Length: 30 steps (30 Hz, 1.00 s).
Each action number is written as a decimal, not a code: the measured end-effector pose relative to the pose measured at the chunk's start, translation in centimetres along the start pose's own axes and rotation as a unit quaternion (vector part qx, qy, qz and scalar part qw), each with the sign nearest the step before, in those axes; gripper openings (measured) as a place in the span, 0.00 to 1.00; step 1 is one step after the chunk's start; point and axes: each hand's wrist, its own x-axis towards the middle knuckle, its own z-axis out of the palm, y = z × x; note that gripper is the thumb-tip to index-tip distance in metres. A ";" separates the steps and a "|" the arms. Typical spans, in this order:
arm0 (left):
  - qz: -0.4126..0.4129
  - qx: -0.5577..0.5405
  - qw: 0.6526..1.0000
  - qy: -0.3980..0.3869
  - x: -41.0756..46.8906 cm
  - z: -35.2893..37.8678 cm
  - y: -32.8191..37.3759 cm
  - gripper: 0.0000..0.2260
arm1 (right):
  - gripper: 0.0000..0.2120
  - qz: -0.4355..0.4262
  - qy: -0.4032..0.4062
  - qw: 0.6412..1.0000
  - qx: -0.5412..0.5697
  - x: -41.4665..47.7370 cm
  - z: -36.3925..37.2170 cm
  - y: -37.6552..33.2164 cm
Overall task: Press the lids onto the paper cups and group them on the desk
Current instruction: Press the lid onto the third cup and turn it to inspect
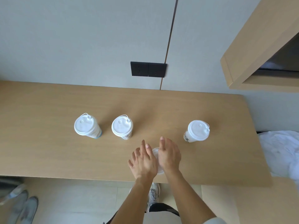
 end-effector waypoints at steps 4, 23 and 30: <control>0.069 0.097 0.993 0.009 2.0 -0.9 0.2 0.30 | 0.25 0.081 0.004 0.988 0.131 -0.7 0.2 -0.1; 0.035 0.016 0.999 0.011 1.7 -1.6 1.0 0.26 | 0.25 0.003 -0.050 0.997 0.064 1.2 -1.6 -1.8; -0.002 0.014 1.000 0.008 2.6 -0.4 1.6 0.27 | 0.23 -0.030 -0.031 0.999 -0.011 2.3 0.1 -0.9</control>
